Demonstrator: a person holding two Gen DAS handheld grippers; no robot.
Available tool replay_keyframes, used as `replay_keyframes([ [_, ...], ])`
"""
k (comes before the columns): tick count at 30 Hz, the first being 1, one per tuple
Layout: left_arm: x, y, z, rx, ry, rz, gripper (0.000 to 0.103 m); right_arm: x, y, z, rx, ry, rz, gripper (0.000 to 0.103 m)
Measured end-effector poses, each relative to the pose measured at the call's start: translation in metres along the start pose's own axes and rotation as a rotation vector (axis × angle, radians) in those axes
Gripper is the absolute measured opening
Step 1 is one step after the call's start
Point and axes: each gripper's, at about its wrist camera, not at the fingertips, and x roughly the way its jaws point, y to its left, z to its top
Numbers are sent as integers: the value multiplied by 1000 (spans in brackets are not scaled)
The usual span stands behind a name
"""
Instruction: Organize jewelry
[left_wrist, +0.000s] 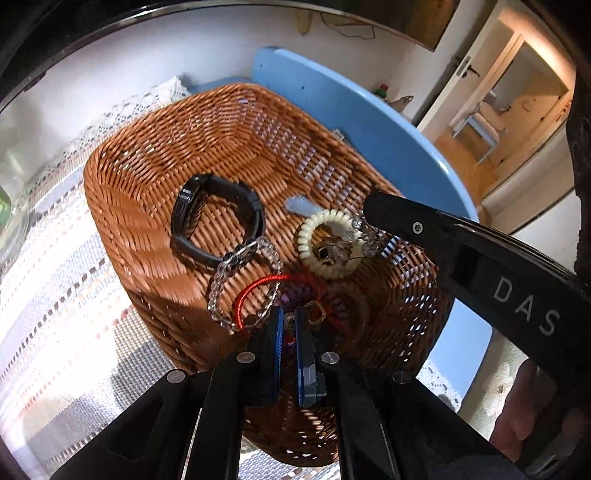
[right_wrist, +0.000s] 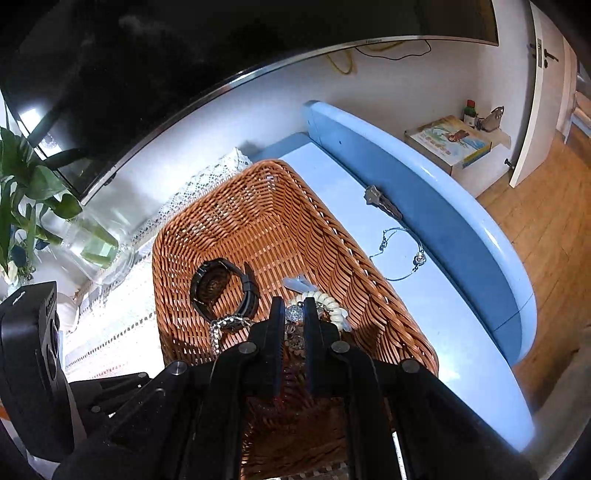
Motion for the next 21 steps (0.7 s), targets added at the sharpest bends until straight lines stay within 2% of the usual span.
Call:
replay_keyframes([
  [9, 5, 2, -7, -16, 45, 20, 5, 13, 4, -8, -34, 63, -26, 10],
  [21, 6, 1, -6, -15, 48, 16, 5, 15, 4, -9, -31, 76, -28, 10],
])
